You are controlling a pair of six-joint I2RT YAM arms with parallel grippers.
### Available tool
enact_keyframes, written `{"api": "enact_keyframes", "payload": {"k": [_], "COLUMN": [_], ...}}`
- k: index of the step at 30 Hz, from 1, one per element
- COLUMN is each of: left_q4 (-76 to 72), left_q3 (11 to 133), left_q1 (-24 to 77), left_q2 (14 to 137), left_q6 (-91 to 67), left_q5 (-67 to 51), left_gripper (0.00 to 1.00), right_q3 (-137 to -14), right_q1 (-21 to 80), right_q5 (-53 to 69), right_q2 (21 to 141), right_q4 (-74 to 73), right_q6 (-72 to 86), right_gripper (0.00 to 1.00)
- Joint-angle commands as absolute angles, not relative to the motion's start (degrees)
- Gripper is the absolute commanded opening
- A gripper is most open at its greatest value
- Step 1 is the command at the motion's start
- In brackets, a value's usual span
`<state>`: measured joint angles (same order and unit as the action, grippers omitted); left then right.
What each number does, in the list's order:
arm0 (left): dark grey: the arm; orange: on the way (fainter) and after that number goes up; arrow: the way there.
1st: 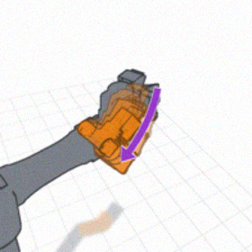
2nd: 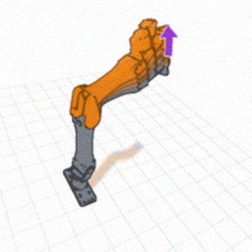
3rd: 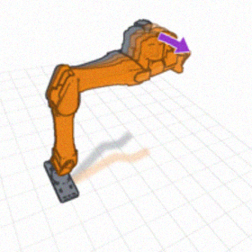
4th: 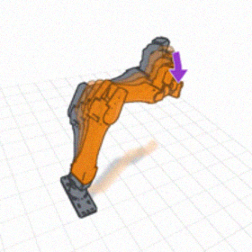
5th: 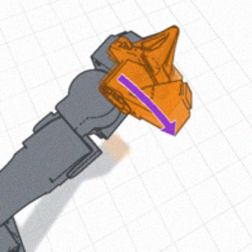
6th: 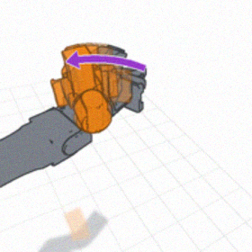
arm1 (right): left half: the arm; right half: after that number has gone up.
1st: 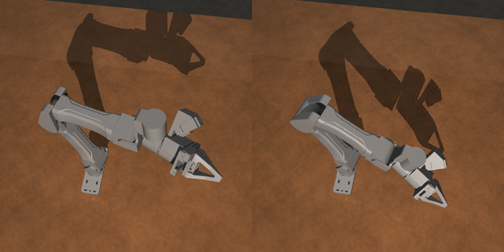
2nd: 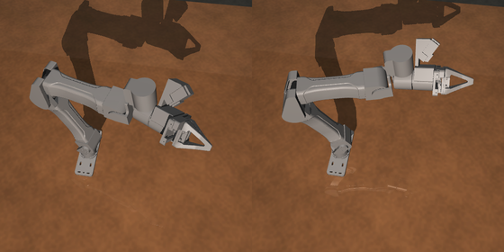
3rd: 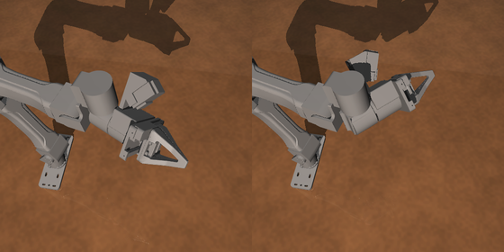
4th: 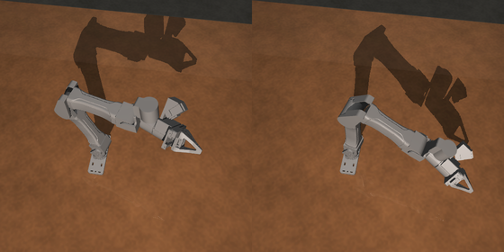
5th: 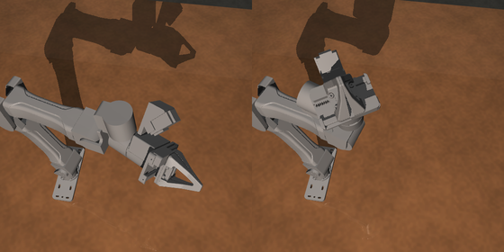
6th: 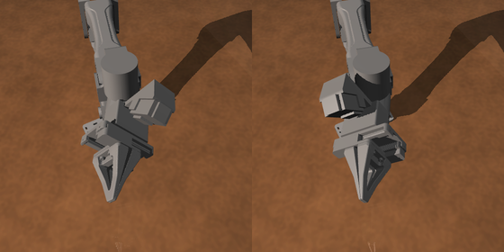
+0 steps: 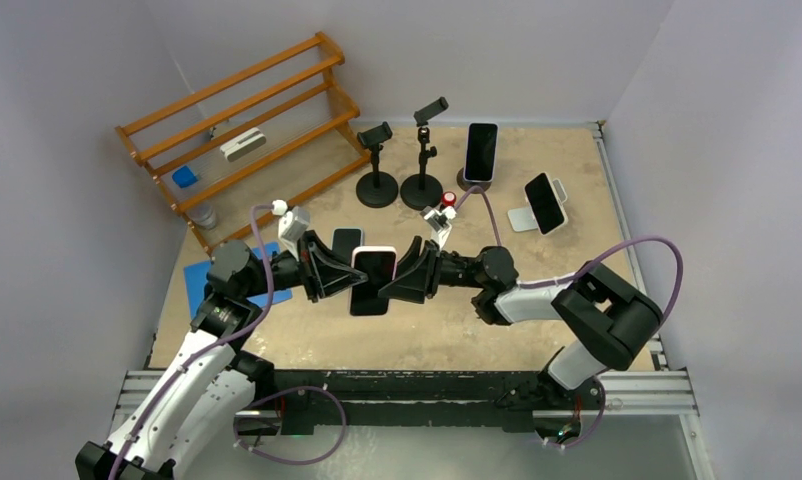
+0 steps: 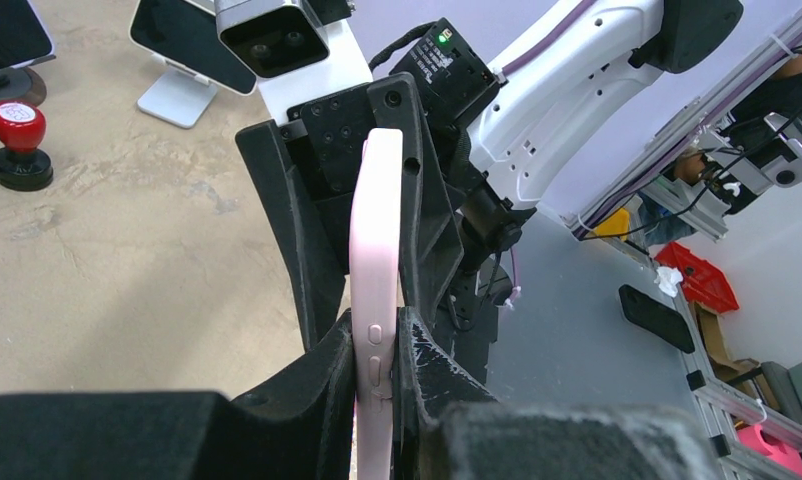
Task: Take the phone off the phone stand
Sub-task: Place the phone at the center of the board.
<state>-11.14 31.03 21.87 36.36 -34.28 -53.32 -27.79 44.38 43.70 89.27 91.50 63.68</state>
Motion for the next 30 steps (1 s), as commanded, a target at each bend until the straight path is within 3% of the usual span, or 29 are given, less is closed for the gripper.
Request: {"api": "enact_keyframes", "payload": {"k": [1,5,9,17,22,25,27,30], "left_q4": [-16.08,-16.08,-15.85,-14.55,-12.92,-10.97,-10.05,-6.92], "left_q3": [32.38,32.39,32.42,32.87,33.50,34.20,34.35,35.25], "left_q1": [22.06,22.06,22.06,22.06,22.06,22.06,22.06,22.06], "left_q2": [36.24,36.39,36.54,36.65,37.11,37.34,37.35,37.25], "left_q6": [-34.99,-35.17,-35.45,-35.24,-34.92,-34.27,-33.80,-32.68], "left_q5": [-54.55,-54.62,-54.43,-53.49,-52.09,-50.70,-49.66,-46.42], "left_gripper": [0.00,0.00,0.00,0.00,0.00,0.01,0.10,0.33], "right_q3": [-30.30,-30.74,-30.96,-31.25,-31.01,-30.78,-30.63,-30.50], "right_q1": [45.04,45.55,46.05,46.23,46.23,46.18,46.23,46.21], "right_q5": [43.19,42.46,41.36,40.80,40.96,40.77,40.23,38.73], "right_q2": [89.38,89.38,89.06,87.63,86.28,84.73,82.96,79.76], "right_q4": [114.83,115.04,115.05,113.40,111.81,109.62,106.96,100.54], "right_q6": [65.04,64.82,64.06,62.66,61.53,60.31,58.82,54.87], "right_gripper": [0.52,0.59,0.57,0.29,0.05,0.00,0.00,0.00]}}
